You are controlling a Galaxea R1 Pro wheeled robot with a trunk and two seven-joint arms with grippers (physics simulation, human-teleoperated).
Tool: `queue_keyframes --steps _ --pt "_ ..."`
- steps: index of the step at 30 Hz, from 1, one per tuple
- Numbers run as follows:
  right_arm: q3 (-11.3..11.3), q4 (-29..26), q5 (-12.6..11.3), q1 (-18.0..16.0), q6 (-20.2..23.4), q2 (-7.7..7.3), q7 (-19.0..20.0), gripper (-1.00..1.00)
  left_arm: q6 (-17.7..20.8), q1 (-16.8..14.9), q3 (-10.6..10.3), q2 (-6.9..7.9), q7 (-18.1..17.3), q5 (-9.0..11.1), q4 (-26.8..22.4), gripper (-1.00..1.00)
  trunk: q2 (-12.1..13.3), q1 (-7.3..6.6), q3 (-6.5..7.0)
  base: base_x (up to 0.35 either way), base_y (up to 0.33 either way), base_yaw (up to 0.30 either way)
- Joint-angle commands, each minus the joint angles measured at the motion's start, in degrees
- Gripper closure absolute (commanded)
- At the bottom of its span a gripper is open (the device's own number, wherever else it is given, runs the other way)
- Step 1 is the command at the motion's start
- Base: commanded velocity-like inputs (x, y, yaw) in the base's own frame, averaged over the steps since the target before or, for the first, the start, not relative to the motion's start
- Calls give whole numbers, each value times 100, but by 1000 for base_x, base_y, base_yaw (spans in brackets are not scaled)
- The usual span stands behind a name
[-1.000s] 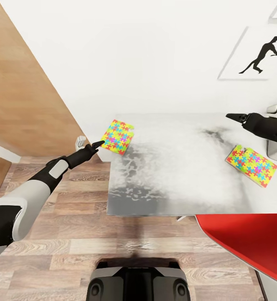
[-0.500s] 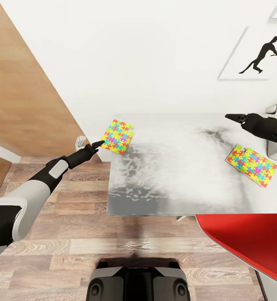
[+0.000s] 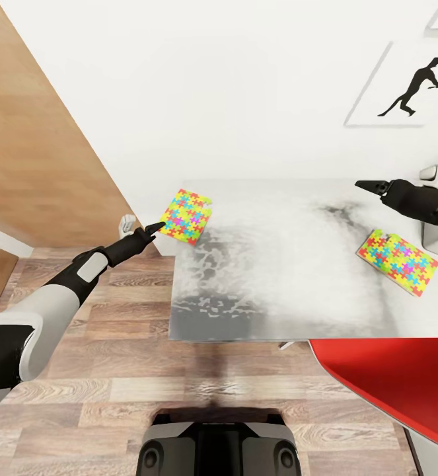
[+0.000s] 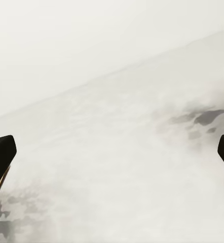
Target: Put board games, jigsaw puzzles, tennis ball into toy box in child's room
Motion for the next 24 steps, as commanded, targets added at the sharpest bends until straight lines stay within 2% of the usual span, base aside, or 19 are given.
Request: queue_keyframes --steps 1,15,24 --pt "-1 -3 -60 -5 19 -2 -58 -100 33 -5 -40 7 -6 60 -1 -100 -9 3 -7 0 0 -35" --pt "-1 -3 -60 -5 19 2 -58 -100 30 -6 -40 10 -14 68 -5 -100 -9 3 -7 0 0 -143" --pt "-1 -3 -60 -5 19 3 -58 -100 29 -7 -40 17 -23 74 -6 -100 -9 3 -7 0 0 -55"
